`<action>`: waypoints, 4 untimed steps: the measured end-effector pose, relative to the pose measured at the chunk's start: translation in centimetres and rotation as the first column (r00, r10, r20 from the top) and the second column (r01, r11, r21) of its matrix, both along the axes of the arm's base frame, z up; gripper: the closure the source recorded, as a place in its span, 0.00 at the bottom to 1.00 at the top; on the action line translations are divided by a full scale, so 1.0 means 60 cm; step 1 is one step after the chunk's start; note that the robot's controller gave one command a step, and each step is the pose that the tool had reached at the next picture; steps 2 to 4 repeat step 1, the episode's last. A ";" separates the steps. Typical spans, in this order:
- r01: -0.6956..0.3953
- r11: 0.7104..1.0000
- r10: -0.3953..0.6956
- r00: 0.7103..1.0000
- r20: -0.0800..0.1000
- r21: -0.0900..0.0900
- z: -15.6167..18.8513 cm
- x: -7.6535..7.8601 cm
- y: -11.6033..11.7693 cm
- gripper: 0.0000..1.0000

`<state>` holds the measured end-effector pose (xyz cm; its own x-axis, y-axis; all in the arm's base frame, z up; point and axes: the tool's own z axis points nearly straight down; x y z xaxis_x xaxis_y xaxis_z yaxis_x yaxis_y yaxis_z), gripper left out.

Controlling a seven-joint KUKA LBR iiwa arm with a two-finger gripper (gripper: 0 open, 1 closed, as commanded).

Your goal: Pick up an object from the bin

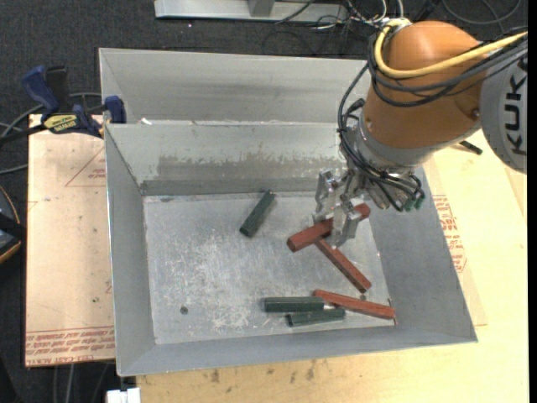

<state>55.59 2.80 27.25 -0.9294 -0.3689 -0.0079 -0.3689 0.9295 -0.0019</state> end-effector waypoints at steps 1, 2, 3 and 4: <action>0.000 1.000 0.000 1.000 -0.004 0.000 -0.002 -0.001 0.000 1.00; 0.000 1.000 0.000 1.000 -0.004 0.000 -0.002 -0.001 0.000 1.00; 0.000 1.000 0.000 1.000 -0.004 0.000 -0.002 -0.001 0.000 1.00; 0.000 1.000 0.000 1.000 -0.004 0.000 -0.002 -0.001 0.000 1.00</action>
Offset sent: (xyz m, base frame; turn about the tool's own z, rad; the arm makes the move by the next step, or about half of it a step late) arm -0.0408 -0.0304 0.0234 -0.0099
